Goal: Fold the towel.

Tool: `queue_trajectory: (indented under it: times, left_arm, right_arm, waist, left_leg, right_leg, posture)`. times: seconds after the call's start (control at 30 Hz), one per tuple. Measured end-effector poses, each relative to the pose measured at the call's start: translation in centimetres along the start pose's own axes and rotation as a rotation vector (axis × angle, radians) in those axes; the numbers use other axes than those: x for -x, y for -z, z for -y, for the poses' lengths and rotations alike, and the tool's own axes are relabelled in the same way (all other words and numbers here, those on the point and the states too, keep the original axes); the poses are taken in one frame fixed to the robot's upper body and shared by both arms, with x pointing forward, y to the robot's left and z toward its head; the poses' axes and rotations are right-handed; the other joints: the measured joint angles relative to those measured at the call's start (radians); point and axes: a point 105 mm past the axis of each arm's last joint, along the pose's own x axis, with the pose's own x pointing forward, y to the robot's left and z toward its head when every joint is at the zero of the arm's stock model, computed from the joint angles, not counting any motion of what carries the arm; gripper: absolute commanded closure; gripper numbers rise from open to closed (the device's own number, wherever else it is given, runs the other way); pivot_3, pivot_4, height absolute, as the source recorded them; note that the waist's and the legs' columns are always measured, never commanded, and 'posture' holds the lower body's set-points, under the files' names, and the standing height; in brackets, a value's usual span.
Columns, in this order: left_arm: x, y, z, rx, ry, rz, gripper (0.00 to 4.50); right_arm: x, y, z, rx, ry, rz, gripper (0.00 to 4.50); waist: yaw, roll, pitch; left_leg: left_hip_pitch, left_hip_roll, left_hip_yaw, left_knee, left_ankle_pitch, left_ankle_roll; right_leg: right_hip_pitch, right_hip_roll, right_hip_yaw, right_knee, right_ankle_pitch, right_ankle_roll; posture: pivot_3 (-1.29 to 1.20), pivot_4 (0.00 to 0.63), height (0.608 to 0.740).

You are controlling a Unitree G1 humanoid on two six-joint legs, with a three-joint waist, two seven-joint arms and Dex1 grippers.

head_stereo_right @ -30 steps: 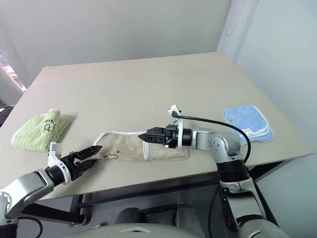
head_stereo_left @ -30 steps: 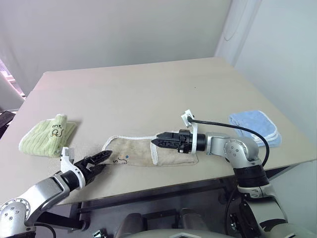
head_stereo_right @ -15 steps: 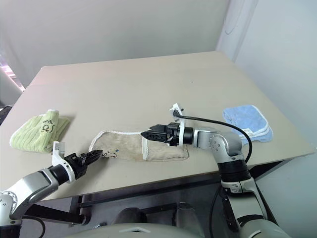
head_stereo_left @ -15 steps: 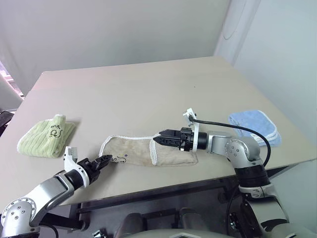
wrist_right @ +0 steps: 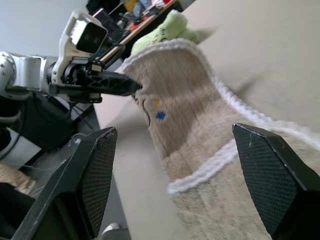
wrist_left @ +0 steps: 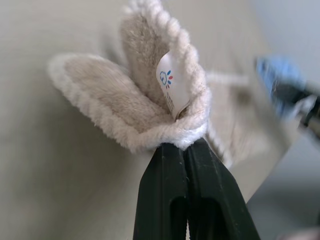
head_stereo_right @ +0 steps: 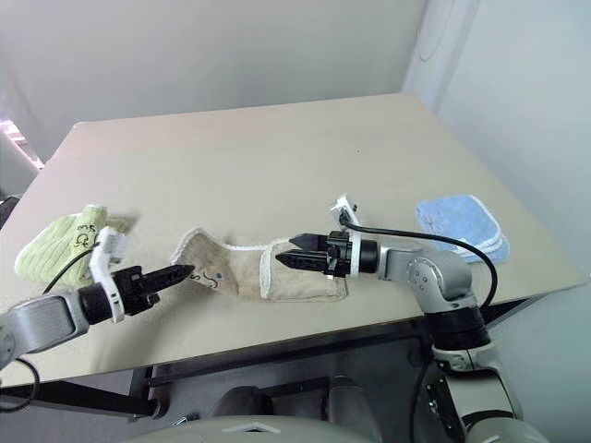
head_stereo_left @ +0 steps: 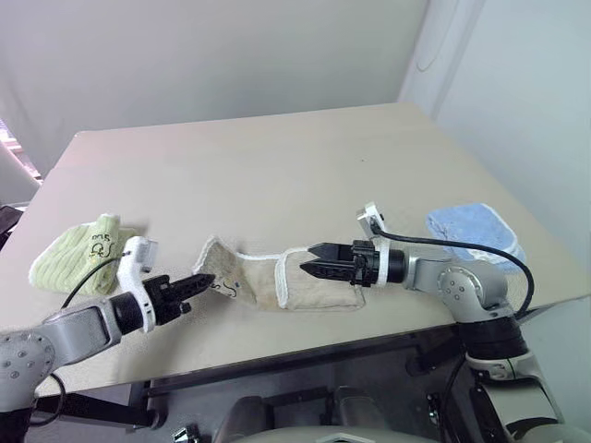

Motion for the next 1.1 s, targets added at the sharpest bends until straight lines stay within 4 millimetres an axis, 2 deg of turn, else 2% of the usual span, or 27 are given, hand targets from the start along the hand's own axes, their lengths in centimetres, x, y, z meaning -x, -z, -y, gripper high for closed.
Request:
queue_trajectory:
  times: [0.27,0.47,0.57,0.73,0.93,1.1]
  left_arm:
    - [-2.1,-2.0,3.5,-0.315,0.227,-0.131,4.47]
    - [-5.3,-2.6,6.2,-0.441,0.418,-0.193,4.47]
    - [-7.4,-2.3,7.8,-0.478,0.508,-0.225,4.47]
    - [-10.6,-1.6,9.8,-0.515,0.602,-0.255,4.47]
    - [-13.2,2.0,9.5,-0.565,0.624,-0.384,4.47]
    - [-14.9,2.6,9.5,-0.578,0.624,-0.355,4.47]
  right_arm:
    - [2.1,0.7,0.5,0.024,0.062,-0.011,0.62]
    - [4.4,0.4,1.5,0.022,0.165,0.027,0.62]
    - [6.3,0.4,2.3,0.012,0.252,0.059,0.62]
    - [7.8,0.9,2.5,0.000,0.331,0.084,0.62]
    - [8.8,1.4,2.1,-0.012,0.389,0.092,0.62]
    - [9.7,1.7,2.5,-0.017,0.453,0.093,0.62]
  waist:
    - [0.003,-0.001,0.000]
    - [0.008,-0.001,0.000]
    - [0.009,-0.001,0.000]
    - [0.006,-0.002,0.000]
    - [0.006,-0.002,0.000]
    - [0.009,-0.002,0.000]
  left_leg:
    - [-0.005,-0.001,0.000,0.002,0.000,0.000]
    - [-0.005,-0.001,-0.001,0.005,0.000,0.001]
    - [-0.005,-0.001,0.000,0.005,0.000,0.001]
    - [-0.005,-0.001,0.000,0.006,0.000,0.001]
    - [-0.004,-0.001,0.000,0.009,0.001,0.001]
    - [-0.005,-0.001,-0.001,0.016,0.000,0.001]
  right_leg:
    - [-0.003,0.000,0.000,0.000,0.000,0.000]
    - [-0.001,0.001,0.000,0.000,0.001,0.002]
    - [0.000,0.001,0.001,-0.001,0.002,0.003]
    - [0.000,0.002,0.002,0.000,0.003,0.004]
    - [0.000,0.002,0.003,0.002,0.003,0.005]
    - [0.002,0.002,0.003,0.005,0.002,0.010]
  posture:
    - [0.00,0.000,0.740]
    - [0.00,0.000,0.740]
    - [0.00,0.000,0.740]
    - [0.00,0.000,0.740]
    - [0.00,0.000,0.740]
    - [0.00,0.000,0.740]
